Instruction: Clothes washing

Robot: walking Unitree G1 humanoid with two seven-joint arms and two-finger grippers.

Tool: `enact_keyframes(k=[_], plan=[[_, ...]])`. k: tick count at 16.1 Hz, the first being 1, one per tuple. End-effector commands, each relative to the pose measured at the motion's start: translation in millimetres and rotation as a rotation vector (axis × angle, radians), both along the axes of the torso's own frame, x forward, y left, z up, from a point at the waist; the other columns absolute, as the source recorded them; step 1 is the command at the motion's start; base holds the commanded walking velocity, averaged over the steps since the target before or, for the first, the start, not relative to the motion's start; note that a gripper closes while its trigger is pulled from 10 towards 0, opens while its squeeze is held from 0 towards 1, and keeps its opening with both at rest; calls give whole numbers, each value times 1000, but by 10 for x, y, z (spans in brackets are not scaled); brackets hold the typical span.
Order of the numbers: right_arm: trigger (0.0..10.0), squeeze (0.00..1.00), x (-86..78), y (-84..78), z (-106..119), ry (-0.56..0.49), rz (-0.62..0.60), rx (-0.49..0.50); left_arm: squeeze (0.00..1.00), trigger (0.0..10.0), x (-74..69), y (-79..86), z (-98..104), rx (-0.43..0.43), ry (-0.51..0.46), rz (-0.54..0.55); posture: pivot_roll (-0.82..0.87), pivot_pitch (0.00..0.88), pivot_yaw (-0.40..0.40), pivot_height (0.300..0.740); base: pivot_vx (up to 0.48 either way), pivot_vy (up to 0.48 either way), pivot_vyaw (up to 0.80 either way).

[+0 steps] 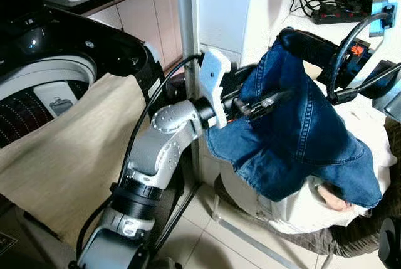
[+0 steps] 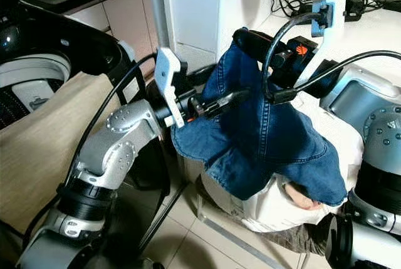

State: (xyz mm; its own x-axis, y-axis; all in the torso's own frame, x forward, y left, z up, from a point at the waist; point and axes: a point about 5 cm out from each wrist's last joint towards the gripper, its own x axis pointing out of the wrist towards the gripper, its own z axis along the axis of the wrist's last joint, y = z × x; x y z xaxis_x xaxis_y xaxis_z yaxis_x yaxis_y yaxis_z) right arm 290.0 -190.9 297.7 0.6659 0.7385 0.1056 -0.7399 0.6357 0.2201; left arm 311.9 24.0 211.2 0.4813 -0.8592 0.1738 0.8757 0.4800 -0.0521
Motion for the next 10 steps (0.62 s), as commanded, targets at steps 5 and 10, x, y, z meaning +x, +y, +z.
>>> enact_keyframes(k=[5,10], plan=[[0,0,-36,49,70,-47,16,1,0,0,73,55,58,7,-25,63,-129,0,59,740,0,0,0],[0,0,-12,101,84,-50,29,5,0,0,111,99,-10,37,-7,108,-129,0,60,740,0,0,0]])
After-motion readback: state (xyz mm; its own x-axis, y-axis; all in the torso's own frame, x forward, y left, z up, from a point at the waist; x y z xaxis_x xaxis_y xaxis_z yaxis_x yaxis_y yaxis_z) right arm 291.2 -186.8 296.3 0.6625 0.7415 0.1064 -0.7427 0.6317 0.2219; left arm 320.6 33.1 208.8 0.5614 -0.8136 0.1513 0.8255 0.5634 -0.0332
